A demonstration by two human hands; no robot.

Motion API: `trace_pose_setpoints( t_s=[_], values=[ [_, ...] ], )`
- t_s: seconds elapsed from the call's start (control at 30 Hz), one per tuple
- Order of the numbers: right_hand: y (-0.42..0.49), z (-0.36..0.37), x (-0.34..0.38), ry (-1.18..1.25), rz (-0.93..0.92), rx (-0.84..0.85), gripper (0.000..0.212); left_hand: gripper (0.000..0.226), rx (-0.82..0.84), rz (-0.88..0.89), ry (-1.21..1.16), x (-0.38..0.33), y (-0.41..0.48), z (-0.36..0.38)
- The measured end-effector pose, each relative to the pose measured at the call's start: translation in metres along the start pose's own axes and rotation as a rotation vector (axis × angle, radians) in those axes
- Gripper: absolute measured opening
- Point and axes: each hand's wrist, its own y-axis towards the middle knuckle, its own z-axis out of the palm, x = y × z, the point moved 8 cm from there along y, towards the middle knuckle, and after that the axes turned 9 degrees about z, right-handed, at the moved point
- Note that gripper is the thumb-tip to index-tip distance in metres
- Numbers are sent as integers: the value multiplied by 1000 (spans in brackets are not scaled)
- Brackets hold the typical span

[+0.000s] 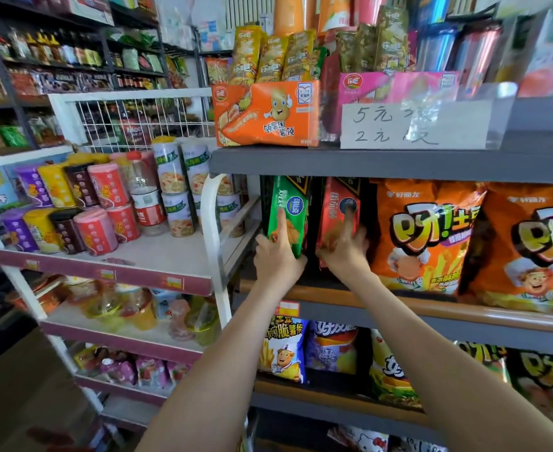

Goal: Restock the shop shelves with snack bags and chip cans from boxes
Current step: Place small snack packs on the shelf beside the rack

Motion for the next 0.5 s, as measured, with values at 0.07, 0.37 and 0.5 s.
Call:
trace_pose_setpoints(
  t_s=[0.07,0.37,0.5],
  values=[
    [3,2,-1,-1,18,-22,108,107,54,-31,-22,-2,11,4],
    [12,4,3,4,24,-58,105,102,-163,-48,-211,-2,27,-10],
    [13,6,4,43,1,-81,105,98,-246,-36,-196,0,25,-9]
  ],
)
